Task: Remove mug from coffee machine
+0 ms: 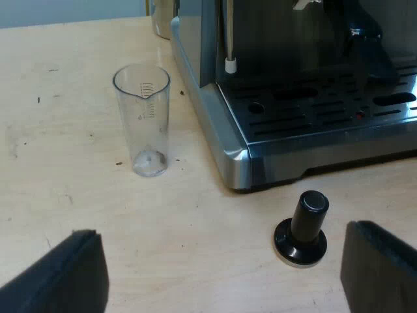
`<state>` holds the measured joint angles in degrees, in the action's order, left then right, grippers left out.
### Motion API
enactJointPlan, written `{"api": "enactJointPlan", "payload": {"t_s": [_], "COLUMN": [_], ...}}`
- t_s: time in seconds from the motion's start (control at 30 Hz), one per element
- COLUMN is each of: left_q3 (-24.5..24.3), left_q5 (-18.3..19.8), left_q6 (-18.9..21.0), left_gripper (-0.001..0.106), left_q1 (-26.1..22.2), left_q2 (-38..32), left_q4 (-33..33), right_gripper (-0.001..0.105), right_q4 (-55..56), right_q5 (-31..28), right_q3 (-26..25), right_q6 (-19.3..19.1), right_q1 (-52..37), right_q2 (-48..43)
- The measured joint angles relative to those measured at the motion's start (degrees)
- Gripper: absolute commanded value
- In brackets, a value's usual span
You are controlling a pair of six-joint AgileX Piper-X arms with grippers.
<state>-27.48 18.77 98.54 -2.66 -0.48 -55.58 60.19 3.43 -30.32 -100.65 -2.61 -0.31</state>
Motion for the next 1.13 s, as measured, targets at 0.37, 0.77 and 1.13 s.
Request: {"api": "enactJointPlan", "payload": {"t_s": [0.37, 0.77, 1.13], "left_q3": [0.0, 0.0, 0.0], "left_q5": [0.0, 0.0, 0.0], "left_q6": [0.0, 0.0, 0.0], "left_gripper": [0.079, 0.079, 0.079], "left_q1": [2.3, 3.1, 3.1], "left_q2": [0.0, 0.0, 0.0], "left_q4": [0.0, 0.0, 0.0], "right_gripper": [0.071, 0.071, 0.071], "right_q4": [0.0, 0.0, 0.0], "right_q5": [0.0, 0.0, 0.0], "right_q3": [0.0, 0.0, 0.0], "right_q6": [0.0, 0.0, 0.0], "right_q1": [0.0, 0.0, 0.0], "right_q2": [0.0, 0.0, 0.0]}}
